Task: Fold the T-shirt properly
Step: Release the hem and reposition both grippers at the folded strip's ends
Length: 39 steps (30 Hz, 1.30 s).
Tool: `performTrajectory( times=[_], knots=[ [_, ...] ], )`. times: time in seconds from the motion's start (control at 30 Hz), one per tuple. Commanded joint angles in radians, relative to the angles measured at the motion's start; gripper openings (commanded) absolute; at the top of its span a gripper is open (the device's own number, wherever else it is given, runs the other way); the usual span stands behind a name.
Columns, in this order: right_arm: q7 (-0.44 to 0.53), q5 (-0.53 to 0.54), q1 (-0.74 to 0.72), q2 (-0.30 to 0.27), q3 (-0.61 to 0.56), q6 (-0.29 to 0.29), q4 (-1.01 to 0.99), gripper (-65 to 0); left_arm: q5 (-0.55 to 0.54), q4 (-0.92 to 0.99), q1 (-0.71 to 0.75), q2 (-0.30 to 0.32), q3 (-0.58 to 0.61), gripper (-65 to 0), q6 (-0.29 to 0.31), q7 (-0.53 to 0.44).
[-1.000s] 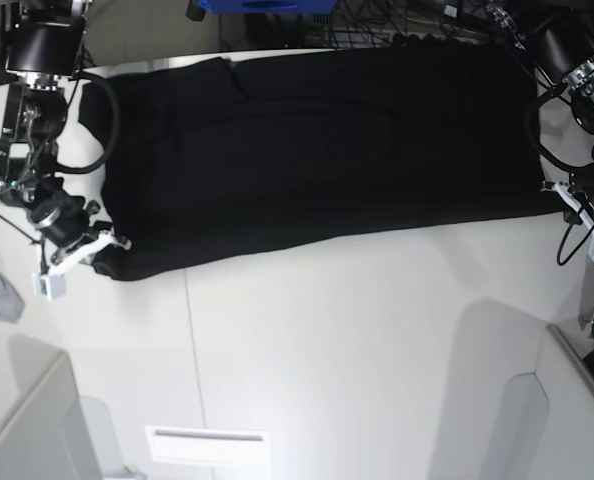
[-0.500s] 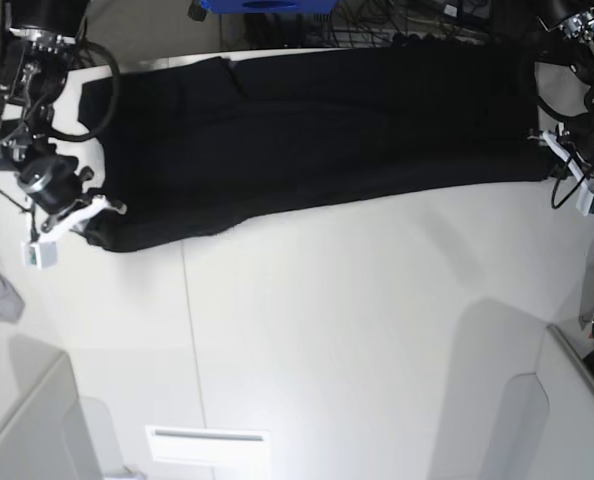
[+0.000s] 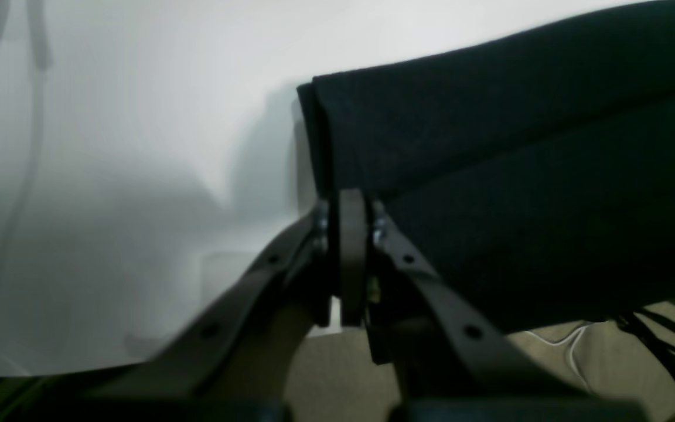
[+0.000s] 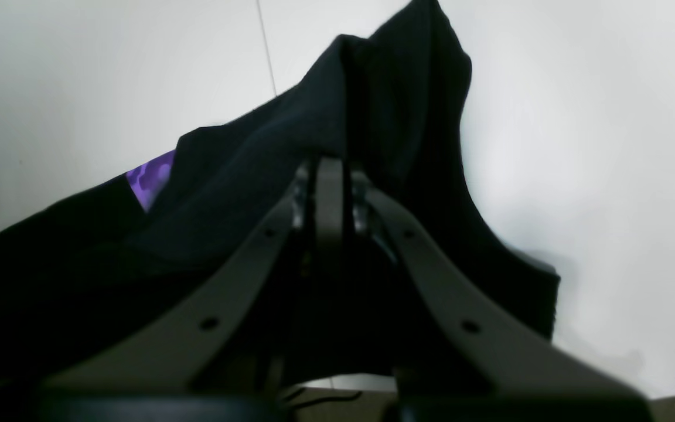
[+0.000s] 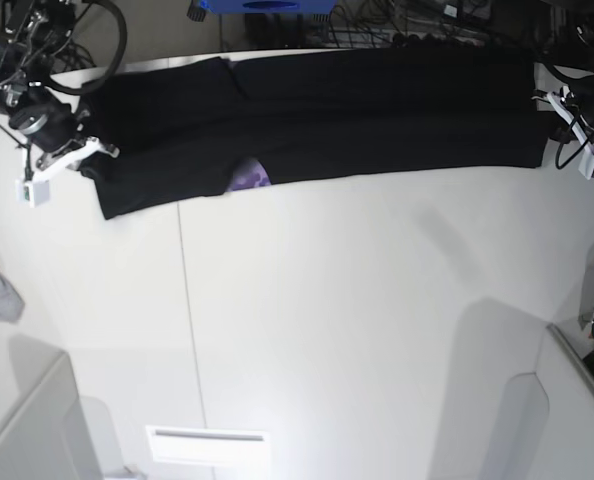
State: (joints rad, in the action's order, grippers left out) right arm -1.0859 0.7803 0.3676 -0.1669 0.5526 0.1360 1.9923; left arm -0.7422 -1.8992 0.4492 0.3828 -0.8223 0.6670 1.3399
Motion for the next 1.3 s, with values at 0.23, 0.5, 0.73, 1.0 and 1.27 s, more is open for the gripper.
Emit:
performTrajectory(
  times=[0.23,0.5,0.73,1.0,1.27],
  knots=[
    [0.020,0.005,0.080,-0.013,0.011,0.004,0.014,-65.0,-0.009,-0.013,0.072,0.012,-0.006,-65.0,0.006,-0.007],
    [0.022,0.001,0.086,-0.012,0.011,0.001,-0.011,-65.0,0.003,-0.013,0.076,0.011,0.022,-65.0,0.004,-0.009],
    [0.020,0.001,0.098,-0.012,0.011,0.001,-0.011,-65.0,0.112,-0.015,0.086,0.006,0.090,-65.0,0.004,-0.009],
    [0.034,0.000,0.115,-0.012,0.013,0.000,-0.008,-33.8,0.112,-0.049,0.087,0.006,0.088,-38.7,0.006,-0.012],
    [0.092,0.005,0.126,-0.013,0.022,0.101,0.028,-50.1,-0.035,-0.067,0.125,-0.048,-0.053,-32.3,0.012,-0.036]
  ],
)
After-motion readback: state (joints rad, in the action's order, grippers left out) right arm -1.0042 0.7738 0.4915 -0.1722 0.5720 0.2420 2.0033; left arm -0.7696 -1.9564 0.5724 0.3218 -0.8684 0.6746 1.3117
